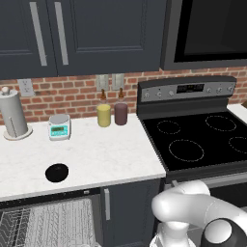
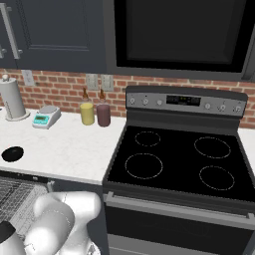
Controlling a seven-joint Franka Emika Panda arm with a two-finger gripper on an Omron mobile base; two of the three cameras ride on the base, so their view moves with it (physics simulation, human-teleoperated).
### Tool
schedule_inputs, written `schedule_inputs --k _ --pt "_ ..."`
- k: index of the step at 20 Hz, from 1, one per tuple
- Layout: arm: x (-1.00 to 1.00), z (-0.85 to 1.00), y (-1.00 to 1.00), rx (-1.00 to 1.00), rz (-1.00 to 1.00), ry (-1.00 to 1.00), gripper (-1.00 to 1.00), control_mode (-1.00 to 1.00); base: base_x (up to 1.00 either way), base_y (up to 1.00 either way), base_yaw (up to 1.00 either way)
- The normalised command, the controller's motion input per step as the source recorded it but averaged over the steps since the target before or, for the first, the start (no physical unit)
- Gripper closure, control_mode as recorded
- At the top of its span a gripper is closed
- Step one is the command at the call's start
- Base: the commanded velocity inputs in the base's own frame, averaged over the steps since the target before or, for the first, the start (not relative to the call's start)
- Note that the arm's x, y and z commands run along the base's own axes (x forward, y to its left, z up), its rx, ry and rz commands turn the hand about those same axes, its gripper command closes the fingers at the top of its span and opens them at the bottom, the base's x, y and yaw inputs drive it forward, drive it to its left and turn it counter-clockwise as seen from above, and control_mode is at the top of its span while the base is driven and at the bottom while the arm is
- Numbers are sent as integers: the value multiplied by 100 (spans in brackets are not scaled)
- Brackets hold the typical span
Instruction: Pick up the cup and bowl from the counter, place them in the dishwasher, and close the dishwasher door.
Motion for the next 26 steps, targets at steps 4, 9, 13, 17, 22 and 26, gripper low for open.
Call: schedule_inputs --k 4,9,13,17,22,26 --pt "17 -2 -1 0 0 8 100 -100 0 0 0" --pt "17 -13 0 0 0 0 100 -100 0 0 0" --pt "16 -18 0 0 0 0 100 -100 0 0 0" --pt "17 -24 0 0 0 0 100 -100 0 0 0" --pt "18 -25 0 0 0 3 100 -100 0 0 0" --pt "19 -17 -1 0 0 3 100 -100 0 0 0"
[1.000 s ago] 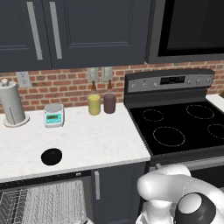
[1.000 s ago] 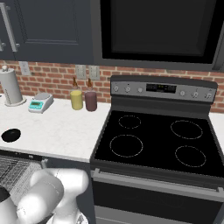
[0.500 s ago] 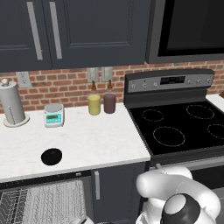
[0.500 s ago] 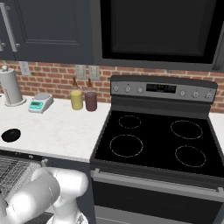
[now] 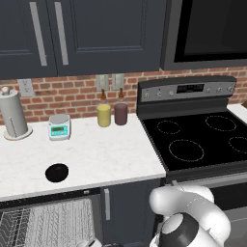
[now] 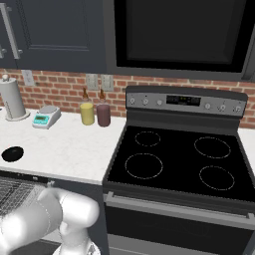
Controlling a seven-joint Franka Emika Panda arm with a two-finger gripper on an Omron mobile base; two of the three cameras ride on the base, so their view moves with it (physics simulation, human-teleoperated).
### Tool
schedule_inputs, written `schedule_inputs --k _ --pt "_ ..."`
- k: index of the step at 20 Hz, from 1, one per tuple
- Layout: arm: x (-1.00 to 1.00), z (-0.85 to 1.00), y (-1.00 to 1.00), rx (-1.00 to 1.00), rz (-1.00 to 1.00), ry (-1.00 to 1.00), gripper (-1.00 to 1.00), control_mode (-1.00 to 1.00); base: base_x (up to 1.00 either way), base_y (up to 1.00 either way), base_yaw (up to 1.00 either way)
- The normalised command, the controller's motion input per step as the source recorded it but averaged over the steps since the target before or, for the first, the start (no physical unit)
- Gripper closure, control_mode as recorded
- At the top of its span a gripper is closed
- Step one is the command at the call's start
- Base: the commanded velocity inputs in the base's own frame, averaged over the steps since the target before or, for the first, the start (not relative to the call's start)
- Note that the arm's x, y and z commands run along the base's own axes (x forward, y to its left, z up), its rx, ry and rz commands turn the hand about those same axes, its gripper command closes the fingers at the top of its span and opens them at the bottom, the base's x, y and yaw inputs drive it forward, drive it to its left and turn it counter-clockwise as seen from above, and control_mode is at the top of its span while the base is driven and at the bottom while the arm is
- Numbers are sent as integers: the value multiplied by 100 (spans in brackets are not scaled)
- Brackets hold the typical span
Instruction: Pick up the cup and bowl from the counter, place them in the dishwasher, and close the dishwasher door.
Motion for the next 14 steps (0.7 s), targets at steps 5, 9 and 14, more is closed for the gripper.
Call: schedule_inputs --k 5,9,14 --pt "16 -14 0 0 0 2 100 -100 0 0 0" --pt "16 -19 0 0 0 0 100 -100 0 0 0" --pt "16 -22 0 0 0 0 100 -100 0 0 0"
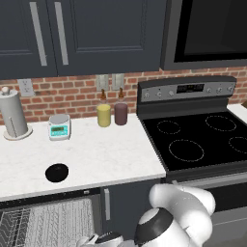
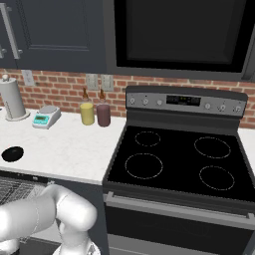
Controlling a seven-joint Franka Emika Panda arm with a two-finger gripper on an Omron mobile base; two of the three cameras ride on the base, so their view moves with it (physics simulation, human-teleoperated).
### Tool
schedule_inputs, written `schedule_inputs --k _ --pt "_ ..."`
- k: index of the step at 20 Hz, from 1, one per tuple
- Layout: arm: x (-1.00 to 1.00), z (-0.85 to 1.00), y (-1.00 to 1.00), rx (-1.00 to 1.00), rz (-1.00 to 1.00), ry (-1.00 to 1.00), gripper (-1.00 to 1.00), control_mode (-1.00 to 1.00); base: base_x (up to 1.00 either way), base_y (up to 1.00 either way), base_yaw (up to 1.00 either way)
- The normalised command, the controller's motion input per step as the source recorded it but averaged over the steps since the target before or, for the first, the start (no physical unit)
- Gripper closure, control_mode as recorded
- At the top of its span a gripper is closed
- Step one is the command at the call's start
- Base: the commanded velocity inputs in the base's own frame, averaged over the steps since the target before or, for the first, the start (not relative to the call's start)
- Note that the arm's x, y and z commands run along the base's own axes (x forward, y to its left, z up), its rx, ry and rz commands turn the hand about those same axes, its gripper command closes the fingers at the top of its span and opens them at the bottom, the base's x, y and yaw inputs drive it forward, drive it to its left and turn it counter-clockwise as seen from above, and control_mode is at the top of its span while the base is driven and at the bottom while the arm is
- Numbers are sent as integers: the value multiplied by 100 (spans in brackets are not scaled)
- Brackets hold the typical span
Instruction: Pick up the cup and bowl from the counter, place them in the dishwasher, and close the dishwasher door.
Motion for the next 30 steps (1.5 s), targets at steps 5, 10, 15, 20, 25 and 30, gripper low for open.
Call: schedule_inputs --k 5,10,15,20,25,30 --pt "14 -23 0 0 0 0 100 -100 0 0 0" --pt "14 -20 0 0 0 0 100 -100 0 0 0" --pt "13 -20 0 0 0 0 100 -100 0 0 0" --pt "2 -25 0 0 0 0 100 -100 0 0 0" --pt "6 -27 0 0 0 0 100 -100 0 0 0" --pt "10 -28 0 0 0 0 100 -100 0 0 0"
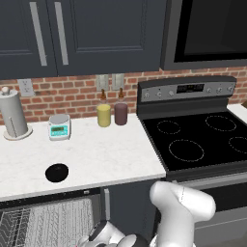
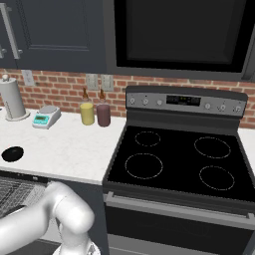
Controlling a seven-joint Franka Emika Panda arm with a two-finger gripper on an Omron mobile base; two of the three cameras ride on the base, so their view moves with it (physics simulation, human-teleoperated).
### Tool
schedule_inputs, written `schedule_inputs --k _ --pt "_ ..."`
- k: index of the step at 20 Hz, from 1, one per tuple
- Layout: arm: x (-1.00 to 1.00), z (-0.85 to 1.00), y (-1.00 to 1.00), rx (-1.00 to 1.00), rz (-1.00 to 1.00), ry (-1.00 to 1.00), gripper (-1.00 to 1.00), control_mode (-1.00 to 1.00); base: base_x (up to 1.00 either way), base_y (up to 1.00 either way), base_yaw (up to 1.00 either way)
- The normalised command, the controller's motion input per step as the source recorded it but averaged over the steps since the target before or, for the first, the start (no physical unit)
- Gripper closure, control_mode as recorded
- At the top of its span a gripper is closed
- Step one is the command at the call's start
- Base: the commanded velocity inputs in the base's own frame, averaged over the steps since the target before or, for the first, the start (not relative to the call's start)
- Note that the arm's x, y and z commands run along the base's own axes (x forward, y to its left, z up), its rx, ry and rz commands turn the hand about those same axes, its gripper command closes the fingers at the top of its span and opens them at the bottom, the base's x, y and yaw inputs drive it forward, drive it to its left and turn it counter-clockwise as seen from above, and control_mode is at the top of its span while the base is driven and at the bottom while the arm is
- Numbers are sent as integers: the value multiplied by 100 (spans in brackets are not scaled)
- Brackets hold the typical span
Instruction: Pick up the cup and bowl from the counter, place them in the dishwasher, and close the dishwasher door.
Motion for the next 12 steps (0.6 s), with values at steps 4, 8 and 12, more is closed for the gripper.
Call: schedule_inputs --k 4,8,12 --pt "9 -21 0 0 0 0 100 -100 0 0 0" --pt "4 -14 0 0 0 0 100 -100 0 0 0" --pt "0 -7 0 0 0 0 100 -100 0 0 0"
